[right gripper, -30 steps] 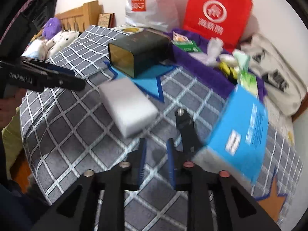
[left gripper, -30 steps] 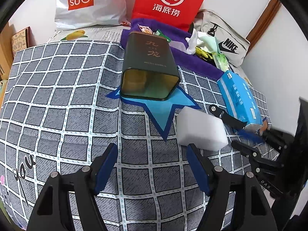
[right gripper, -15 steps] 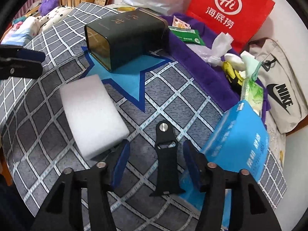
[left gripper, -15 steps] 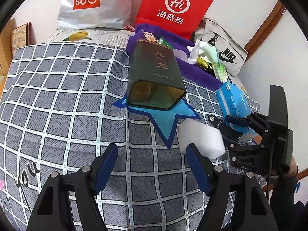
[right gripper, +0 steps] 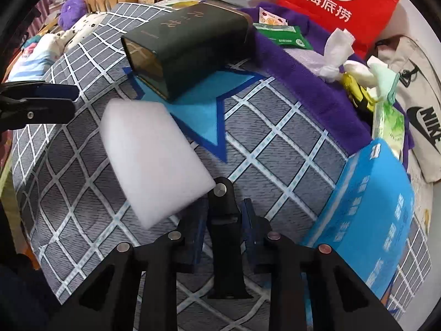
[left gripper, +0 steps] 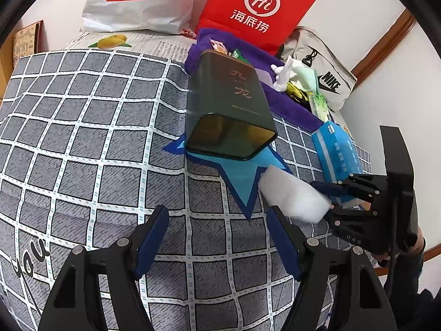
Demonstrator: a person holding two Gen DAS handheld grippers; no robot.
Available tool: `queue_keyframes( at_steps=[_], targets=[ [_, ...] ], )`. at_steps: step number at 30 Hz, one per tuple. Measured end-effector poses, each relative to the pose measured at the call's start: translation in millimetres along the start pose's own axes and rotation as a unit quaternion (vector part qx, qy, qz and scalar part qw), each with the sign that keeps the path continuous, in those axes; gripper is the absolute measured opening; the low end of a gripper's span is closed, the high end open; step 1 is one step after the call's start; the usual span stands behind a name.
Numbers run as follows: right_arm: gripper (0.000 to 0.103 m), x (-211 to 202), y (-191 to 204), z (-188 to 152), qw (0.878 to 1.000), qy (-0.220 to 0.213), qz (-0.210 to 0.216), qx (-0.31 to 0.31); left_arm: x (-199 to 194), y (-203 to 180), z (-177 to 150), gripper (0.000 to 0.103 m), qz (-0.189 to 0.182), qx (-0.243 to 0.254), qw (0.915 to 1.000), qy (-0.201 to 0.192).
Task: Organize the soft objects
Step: 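Close the right tool on the black strap and lift it, then grasp the white sponge block with the left tool while the right tool holds the strap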
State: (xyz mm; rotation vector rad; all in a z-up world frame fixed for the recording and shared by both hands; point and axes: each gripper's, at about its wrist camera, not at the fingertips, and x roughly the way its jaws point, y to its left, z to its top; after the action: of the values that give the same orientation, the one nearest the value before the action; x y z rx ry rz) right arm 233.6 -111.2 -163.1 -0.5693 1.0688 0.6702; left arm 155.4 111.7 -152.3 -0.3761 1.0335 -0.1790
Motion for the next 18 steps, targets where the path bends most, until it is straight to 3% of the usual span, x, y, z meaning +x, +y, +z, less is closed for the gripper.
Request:
queue_keyframes(
  at_steps=[7, 10, 12, 18],
  targets=[
    [0.027, -14.4, 13.3, -16.3, 1.000, 0.003, 0.006, 0.014, -3.9, -5.7, -2.4, 0.072, -0.003, 0.008, 1.0000, -0.002],
    [0.040, -22.7, 22.5, -31.2, 1.000, 0.002, 0.000, 0.017, -3.8, -9.0, -5.2, 0.072, -0.005, 0.010, 0.9999, 0.000],
    [0.054, -25.1, 21.1, -37.1, 1.000, -0.003, -0.002, 0.017, -2.8, -12.4, -7.1, 0.072, -0.006, 0.012, 0.9999, 0.003],
    [0.056, -27.8, 19.1, -62.0, 0.997, 0.001, 0.015, 0.077, -4.8, -22.4, -13.2, 0.072, -0.005, 0.020, 0.9998, 0.004]
  ],
)
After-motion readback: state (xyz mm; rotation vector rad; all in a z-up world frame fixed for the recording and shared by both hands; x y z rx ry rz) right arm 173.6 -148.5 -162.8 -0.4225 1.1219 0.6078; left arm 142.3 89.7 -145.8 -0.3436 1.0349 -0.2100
